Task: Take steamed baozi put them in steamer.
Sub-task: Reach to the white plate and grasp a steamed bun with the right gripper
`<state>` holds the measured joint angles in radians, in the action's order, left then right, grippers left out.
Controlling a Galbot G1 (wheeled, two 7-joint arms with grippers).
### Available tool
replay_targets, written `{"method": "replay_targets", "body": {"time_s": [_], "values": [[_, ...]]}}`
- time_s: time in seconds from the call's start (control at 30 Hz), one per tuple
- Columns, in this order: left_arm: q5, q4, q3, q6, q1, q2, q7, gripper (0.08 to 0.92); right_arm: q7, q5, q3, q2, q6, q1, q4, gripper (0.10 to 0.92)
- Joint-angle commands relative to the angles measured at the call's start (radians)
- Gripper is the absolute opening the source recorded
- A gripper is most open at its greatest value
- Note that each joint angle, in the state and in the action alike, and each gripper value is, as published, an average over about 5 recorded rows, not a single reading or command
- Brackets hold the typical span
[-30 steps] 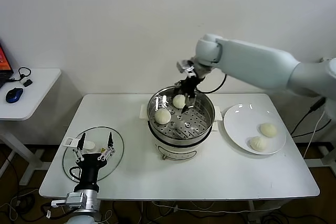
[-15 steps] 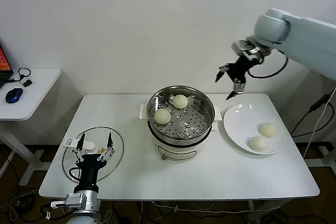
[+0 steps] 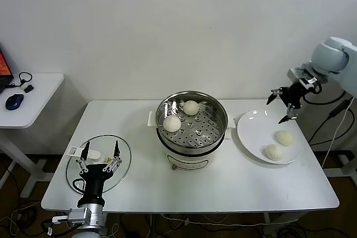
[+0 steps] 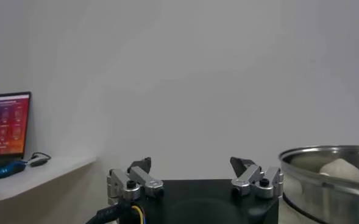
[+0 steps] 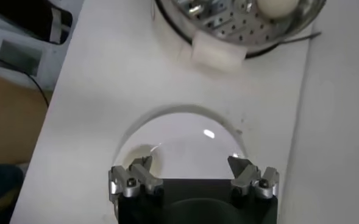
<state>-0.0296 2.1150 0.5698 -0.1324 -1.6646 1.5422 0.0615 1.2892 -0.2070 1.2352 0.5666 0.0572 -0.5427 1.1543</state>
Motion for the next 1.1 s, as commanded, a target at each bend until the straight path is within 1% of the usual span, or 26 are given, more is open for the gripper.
{"method": "replay_targets", "body": {"time_s": [0.03, 0.5, 1.1], "values": [[-0.001, 0.009, -0.001, -0.003, -0.012, -0.002, -0.001, 0.823, 0.008, 0.131, -0.200, -0.042, -0.004, 0.289, -0.084, 0.823], [-0.004, -0.003, -0.003, -0.005, -0.015, -0.001, -0.001, 0.823, -0.005, 0.223, -0.284, 0.047, 0.003, 0.429, -0.208, 0.823], [-0.003, -0.016, -0.004, -0.008, -0.013, 0.001, -0.001, 0.823, -0.022, 0.264, -0.337, 0.130, 0.002, 0.490, -0.272, 0.823]]}}
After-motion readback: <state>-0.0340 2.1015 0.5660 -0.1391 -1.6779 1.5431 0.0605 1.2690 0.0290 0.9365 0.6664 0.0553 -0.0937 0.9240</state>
